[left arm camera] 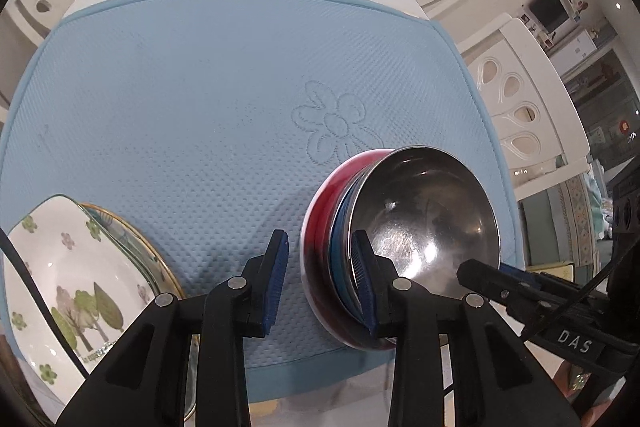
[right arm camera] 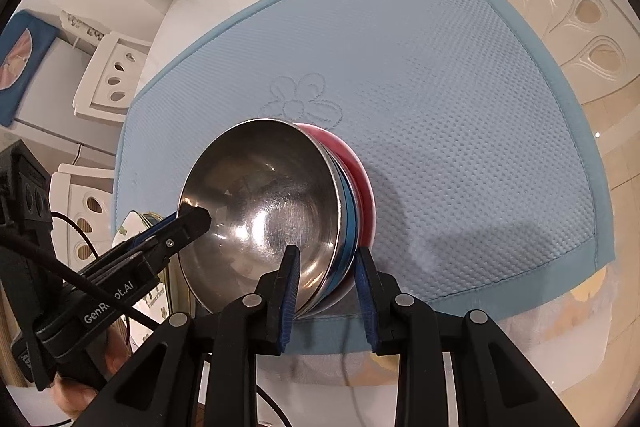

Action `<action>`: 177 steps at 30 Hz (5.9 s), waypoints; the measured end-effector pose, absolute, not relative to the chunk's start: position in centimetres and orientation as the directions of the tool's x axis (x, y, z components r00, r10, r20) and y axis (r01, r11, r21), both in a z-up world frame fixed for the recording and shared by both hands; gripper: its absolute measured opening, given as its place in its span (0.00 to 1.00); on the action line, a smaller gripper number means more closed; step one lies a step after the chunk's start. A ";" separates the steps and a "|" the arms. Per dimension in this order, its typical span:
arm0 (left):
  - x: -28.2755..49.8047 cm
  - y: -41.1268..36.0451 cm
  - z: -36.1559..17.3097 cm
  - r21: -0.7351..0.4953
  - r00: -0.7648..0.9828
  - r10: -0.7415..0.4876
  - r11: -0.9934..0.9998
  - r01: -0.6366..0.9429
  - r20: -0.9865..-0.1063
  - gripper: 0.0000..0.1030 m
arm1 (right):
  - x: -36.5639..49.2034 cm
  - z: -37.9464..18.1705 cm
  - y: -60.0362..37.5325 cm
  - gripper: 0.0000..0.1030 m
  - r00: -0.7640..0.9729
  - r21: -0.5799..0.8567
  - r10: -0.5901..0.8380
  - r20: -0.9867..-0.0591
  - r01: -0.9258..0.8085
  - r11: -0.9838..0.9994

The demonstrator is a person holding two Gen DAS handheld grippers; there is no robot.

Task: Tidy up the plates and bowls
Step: 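Lower the blue steel bowl into the red steel bowl and open both grippers, then close both grippers on the rim of the nested bowl stack, then lift and tilt the nested bowl stack with both grippers toward the plates, then carry the nested bowl stack with both grippers over the white plate stack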

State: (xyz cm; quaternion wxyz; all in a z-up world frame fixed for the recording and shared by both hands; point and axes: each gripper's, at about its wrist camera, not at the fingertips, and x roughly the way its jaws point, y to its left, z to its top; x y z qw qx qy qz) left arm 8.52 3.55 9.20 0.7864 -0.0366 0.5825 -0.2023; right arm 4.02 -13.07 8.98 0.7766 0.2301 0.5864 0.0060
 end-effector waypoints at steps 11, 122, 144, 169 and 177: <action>7.9 4.3 11.7 -0.287 0.295 -0.377 0.908 0.306 -0.878 0.29 | 4.0 10.9 -13.7 0.27 0.349 0.358 0.261 -0.900 0.250 0.900; 5.7 3.4 5.3 -0.440 0.327 -0.356 0.867 -0.235 -0.876 0.37 | 9.7 2.5 -13.3 0.51 0.083 0.508 0.510 -0.856 -0.048 0.860; 4.9 0.9 7.7 -0.354 0.428 -0.260 0.922 -0.155 -0.865 0.32 | 7.4 4.6 -14.4 0.43 0.218 0.463 0.480 -0.850 -0.127 0.877; 1.7 12.4 19.4 -0.318 0.612 -0.162 0.935 -0.155 -0.774 0.32 | 7.0 16.0 -4.5 0.43 0.326 0.463 0.522 -0.788 -0.245 0.852; 0.6 19.8 19.2 -0.309 0.600 -0.155 0.937 -0.162 -0.785 0.32 | 6.9 17.3 3.0 0.43 0.287 0.466 0.519 -0.805 -0.236 0.853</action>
